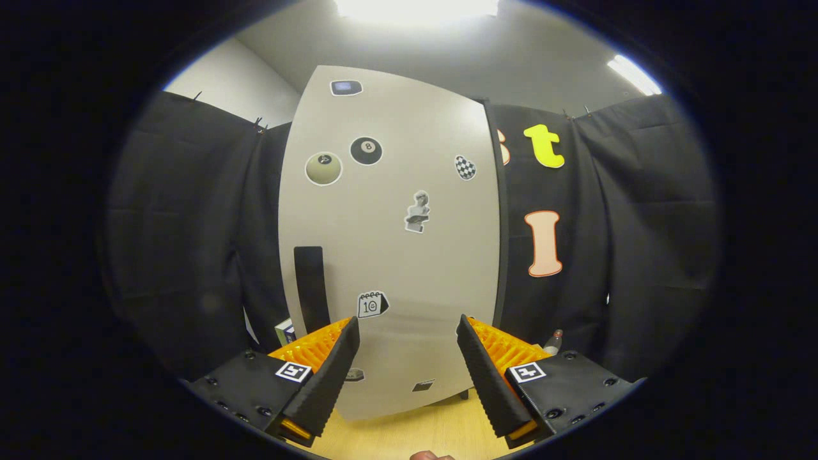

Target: Open the shoe cabinet door, grab the shoes and put them into the shoe cabinet, then close the shoe cabinet door.

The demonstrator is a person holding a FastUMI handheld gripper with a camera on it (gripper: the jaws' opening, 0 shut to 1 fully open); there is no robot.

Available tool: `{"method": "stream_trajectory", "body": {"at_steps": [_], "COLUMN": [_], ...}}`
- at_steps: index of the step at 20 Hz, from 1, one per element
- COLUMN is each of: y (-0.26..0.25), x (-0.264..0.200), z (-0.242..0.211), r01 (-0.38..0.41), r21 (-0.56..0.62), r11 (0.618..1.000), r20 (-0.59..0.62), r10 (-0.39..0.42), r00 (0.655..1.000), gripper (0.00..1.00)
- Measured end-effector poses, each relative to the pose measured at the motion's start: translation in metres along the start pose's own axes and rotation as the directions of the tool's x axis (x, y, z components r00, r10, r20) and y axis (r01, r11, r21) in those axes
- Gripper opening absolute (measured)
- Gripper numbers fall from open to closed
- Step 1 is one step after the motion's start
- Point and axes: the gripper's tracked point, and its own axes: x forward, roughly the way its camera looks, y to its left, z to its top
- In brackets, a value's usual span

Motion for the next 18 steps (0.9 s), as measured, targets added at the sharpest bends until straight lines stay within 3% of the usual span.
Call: {"method": "stream_trajectory", "body": {"at_steps": [10, 18], "y": [-0.044, -0.016], "x": [-0.037, -0.029], "z": [-0.011, -0.024], "r01": [0.137, 0.087], "r21": [-0.036, -0.066], "r11": [0.99, 0.994], "r20": [0.013, -0.036], "r10": [-0.137, -0.09], "r00": [0.991, 0.995], "gripper": [0.96, 0.97]}}
